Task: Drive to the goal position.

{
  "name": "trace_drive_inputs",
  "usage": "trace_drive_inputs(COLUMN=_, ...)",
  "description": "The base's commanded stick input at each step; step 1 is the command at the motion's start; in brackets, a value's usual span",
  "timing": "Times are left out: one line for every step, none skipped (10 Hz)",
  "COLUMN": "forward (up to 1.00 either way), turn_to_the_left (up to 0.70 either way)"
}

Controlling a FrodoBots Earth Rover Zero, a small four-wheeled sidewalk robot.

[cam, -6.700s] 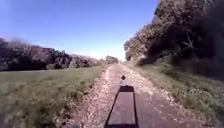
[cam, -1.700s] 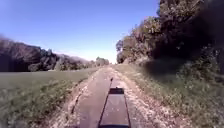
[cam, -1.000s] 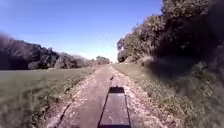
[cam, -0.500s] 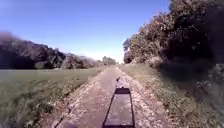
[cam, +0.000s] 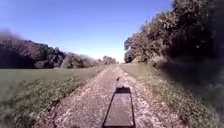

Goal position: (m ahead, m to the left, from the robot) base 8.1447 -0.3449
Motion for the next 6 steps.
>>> trace_drive_inputs(forward=0.85, turn_to_the_left=-0.25)
trace_drive_inputs(forward=0.85, turn_to_the_left=-0.31)
trace_drive_inputs(forward=0.85, turn_to_the_left=0.00)
trace_drive_inputs(forward=0.85, turn_to_the_left=0.00)
trace_drive_inputs(forward=0.85, turn_to_the_left=0.00)
trace_drive_inputs(forward=0.85, turn_to_the_left=0.00)
